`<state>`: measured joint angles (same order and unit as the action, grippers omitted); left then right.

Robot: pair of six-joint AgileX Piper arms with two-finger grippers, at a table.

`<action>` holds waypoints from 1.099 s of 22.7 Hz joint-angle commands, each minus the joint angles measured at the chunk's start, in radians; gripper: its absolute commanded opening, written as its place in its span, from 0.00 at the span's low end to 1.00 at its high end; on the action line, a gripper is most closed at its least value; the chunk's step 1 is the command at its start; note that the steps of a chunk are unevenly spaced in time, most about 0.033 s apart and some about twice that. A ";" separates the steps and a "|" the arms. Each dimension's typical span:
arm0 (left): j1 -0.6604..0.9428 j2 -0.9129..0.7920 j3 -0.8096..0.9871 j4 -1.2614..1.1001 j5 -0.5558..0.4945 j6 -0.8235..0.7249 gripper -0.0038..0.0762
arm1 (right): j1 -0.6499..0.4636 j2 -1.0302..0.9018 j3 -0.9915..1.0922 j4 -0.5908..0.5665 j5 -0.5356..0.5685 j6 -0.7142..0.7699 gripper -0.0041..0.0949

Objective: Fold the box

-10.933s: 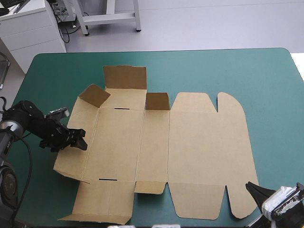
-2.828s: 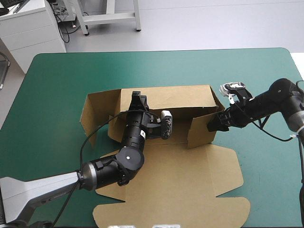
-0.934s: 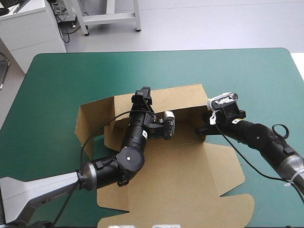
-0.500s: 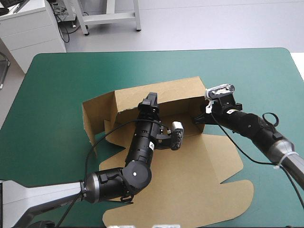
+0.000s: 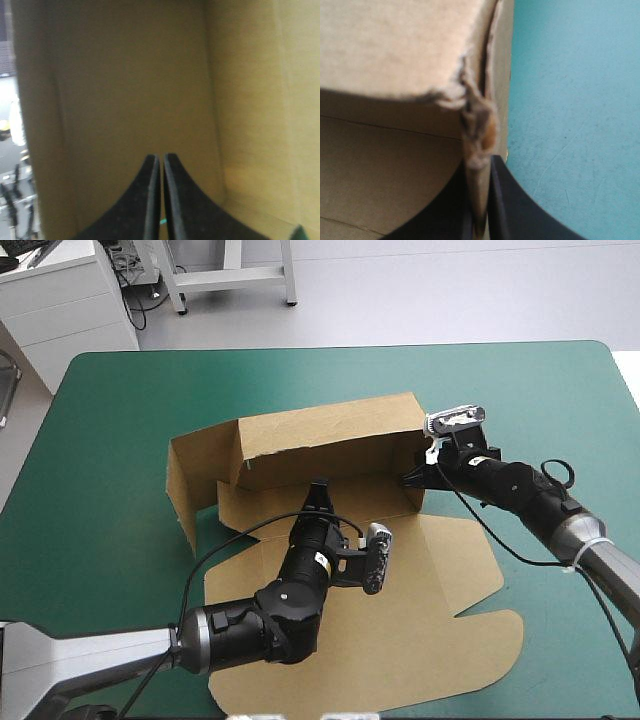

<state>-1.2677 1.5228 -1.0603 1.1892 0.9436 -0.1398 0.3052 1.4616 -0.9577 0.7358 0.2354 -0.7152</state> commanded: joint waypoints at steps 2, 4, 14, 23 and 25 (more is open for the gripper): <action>0.115 -0.042 -0.273 -0.667 0.039 0.468 0.04 | 0.000 -0.026 -0.029 0.021 0.015 0.011 0.02; 0.261 -0.042 -0.424 -0.893 0.051 0.513 0.04 | 0.000 -0.026 -0.029 0.019 0.039 0.011 0.02; 1.137 -0.042 -0.642 -1.717 0.076 0.423 0.04 | 0.000 -0.026 -0.029 0.016 0.094 0.011 0.02; 1.564 -0.126 -0.284 -1.976 0.022 0.529 0.01 | 0.000 -0.026 -0.029 0.016 0.094 0.011 0.02; 1.632 -0.152 -0.205 -2.046 -0.001 0.540 0.01 | 0.000 -0.026 -0.029 0.016 0.094 0.011 0.02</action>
<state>0.2945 1.4479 -1.3198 -0.7142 1.0050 0.3725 0.3052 1.4615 -0.9630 0.7285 0.2839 -0.7152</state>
